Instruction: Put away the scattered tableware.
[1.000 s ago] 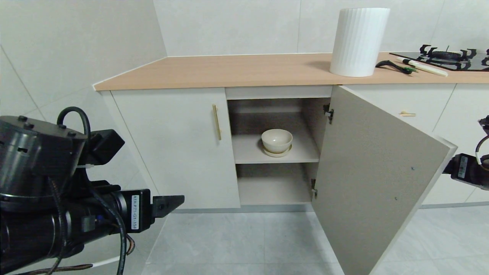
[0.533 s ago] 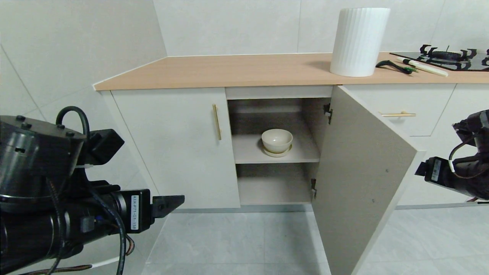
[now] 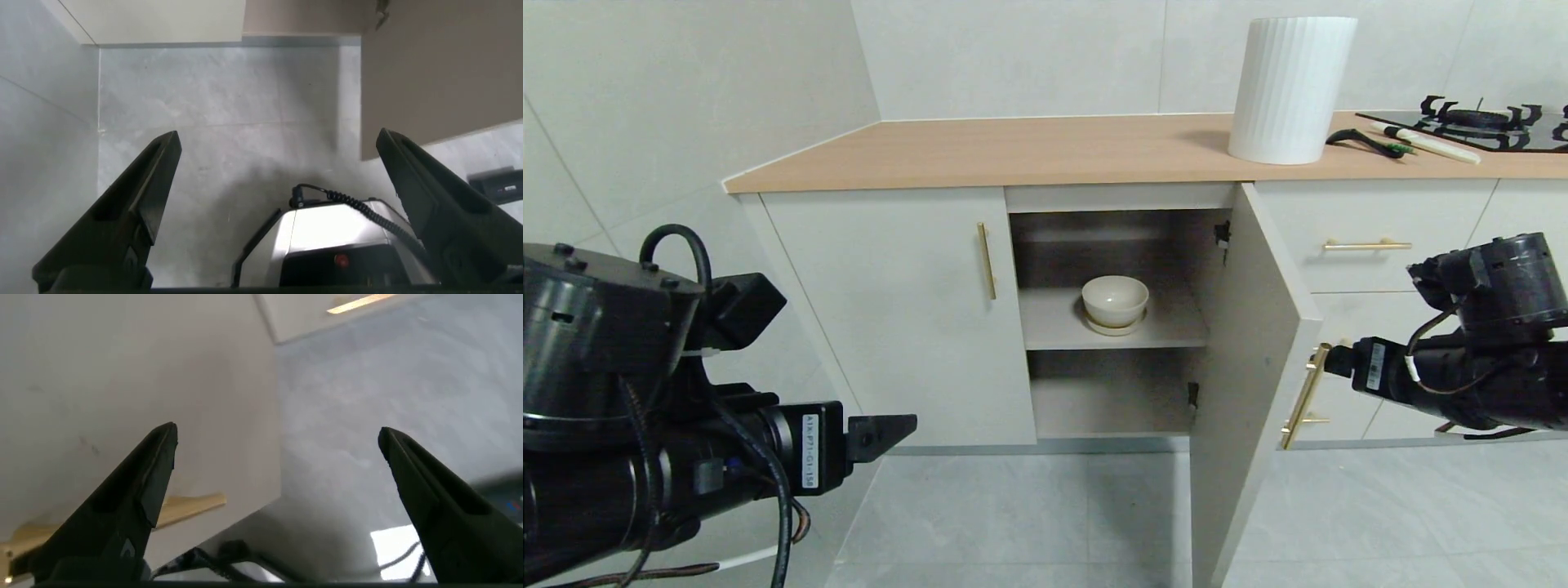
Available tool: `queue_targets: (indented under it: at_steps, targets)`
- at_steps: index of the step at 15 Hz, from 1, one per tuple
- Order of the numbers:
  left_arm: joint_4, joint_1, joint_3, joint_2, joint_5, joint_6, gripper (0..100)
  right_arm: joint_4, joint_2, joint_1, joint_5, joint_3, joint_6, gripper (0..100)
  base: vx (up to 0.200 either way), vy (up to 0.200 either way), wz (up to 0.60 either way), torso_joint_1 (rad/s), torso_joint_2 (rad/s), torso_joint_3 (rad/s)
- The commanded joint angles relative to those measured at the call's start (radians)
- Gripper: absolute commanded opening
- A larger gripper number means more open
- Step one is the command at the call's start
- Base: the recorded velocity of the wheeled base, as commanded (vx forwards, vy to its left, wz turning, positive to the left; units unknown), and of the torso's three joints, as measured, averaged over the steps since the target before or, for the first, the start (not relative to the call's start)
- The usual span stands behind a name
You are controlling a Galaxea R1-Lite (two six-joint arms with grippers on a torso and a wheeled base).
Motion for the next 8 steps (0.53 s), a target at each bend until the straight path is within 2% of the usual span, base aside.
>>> queue_targets:
  at_steps: [1, 3, 5, 8]
  targets:
    - [-0.002, 0.008, -0.003, 0.0, 0.001, -0.009, 100, -0.014, 0.087, 0.085, 0.002, -0.055, -0.024, 100, 0.0, 0.0, 0.0, 0.0, 0.0, 0.0]
    - [-0.009, 0.008, -0.003, -0.001, 0.002, -0.009, 100, -0.014, 0.162, 0.134, 0.007, -0.146, -0.105, 100, 0.0, 0.0, 0.0, 0.0, 0.0, 0.0]
    - [-0.012, 0.008, 0.0, -0.013, 0.002, -0.006, 100, -0.008, 0.239, 0.176, 0.007, -0.233, -0.111, 100, 0.0, 0.0, 0.0, 0.0, 0.0, 0.0]
    - [-0.012, 0.005, 0.009, -0.024, 0.002, 0.022, 100, -0.017, 0.327, 0.195, 0.019, -0.284, -0.105, 100, 0.0, 0.0, 0.0, 0.0, 0.0, 0.0]
